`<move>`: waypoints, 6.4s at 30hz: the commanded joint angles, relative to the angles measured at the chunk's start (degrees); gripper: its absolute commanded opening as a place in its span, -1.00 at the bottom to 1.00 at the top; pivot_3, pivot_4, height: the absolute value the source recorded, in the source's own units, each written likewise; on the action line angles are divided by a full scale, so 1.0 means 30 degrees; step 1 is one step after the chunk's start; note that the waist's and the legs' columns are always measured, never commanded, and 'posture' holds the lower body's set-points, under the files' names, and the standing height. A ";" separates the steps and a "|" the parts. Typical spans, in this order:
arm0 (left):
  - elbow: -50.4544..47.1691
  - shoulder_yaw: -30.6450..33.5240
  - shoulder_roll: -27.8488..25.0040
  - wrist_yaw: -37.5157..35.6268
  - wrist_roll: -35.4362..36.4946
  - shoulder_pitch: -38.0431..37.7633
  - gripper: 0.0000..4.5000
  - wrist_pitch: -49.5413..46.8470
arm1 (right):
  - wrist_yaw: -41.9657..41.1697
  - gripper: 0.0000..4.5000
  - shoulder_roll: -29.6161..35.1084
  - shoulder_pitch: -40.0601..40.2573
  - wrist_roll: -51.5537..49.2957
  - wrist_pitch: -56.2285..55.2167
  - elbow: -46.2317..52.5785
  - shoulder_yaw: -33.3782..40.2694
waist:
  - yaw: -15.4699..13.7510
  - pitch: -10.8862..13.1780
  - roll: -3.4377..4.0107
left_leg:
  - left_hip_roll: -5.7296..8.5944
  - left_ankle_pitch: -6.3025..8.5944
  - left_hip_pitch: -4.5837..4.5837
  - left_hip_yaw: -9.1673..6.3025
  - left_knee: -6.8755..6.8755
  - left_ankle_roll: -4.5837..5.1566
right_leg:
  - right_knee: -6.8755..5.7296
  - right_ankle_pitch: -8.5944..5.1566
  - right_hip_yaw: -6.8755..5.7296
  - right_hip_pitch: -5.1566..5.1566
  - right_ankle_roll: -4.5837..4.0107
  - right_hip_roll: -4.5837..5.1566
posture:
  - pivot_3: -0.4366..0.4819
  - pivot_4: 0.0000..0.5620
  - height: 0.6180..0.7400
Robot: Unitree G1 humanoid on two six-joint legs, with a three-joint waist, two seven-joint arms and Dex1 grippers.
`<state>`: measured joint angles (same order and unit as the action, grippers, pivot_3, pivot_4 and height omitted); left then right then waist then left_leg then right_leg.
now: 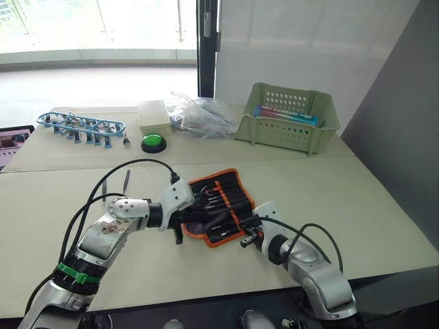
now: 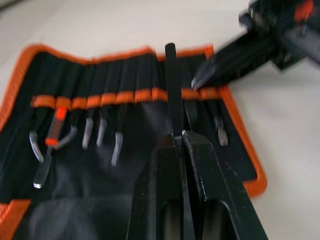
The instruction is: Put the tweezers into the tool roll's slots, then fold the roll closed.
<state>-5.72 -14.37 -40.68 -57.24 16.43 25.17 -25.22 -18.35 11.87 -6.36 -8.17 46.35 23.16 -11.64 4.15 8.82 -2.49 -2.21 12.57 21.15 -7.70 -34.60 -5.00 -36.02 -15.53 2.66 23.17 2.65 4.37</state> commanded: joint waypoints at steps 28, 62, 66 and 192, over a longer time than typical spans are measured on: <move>0.0711 0.0272 -0.0725 -0.1242 -0.2222 0.1110 -0.99 0.0424 | 0.1341 -1.00 -0.0696 0.1370 0.0287 0.1283 -0.1594 -0.0749 | -0.0048 0.0013 0.0009 | -0.0067 -0.0004 -0.0002 0.0002 -0.0003 0.0007 | -0.0017 0.0020 -0.0006 0.0019 -0.0020 -0.0058 | -0.05 -0.47 0.93; 0.6565 -0.1778 0.5552 0.0785 -0.5223 0.4127 -0.99 0.1903 | 0.1646 -1.00 -0.0748 0.1543 0.0132 0.1577 -0.1144 -0.0849 | -0.0245 0.0005 0.0016 | -0.0053 -0.0008 -0.0001 0.0001 -0.0029 0.0013 | -0.0037 0.0100 -0.0007 -0.0026 0.0113 -0.0070 | -0.05 -0.47 0.93; 0.7594 -0.1841 0.5853 0.1105 -0.5903 0.4272 -0.99 0.2634 | 0.1680 -1.00 -0.0766 0.1593 0.0111 0.1610 -0.1090 -0.0864 | -0.0310 -0.0031 0.0079 | -0.0046 -0.0009 -0.0008 0.0001 -0.0049 0.0014 | -0.0035 0.0109 -0.0003 -0.0043 0.0127 -0.0066 | -0.05 -0.47 0.93; 0.6800 1.3212 0.4624 1.4555 -0.0361 -0.2802 -0.99 0.2247 | -0.0092 -1.00 0.0336 -0.0630 0.0255 0.0485 -0.3392 -0.0985 | -0.0287 0.0004 0.0202 | -0.0106 0.0134 -0.0313 0.0120 -0.0076 -0.0219 | 0.0204 0.0422 0.0394 0.0035 -0.0130 -0.0318 | -0.05 -0.47 0.93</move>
<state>17.79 25.70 -25.45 -12.27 15.37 16.88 -19.57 -18.72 12.45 -10.50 -8.02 44.06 17.30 -12.81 3.29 8.83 -1.89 -2.53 12.97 20.24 -7.34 -34.81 -5.66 -35.40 -14.27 3.84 23.29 2.26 3.42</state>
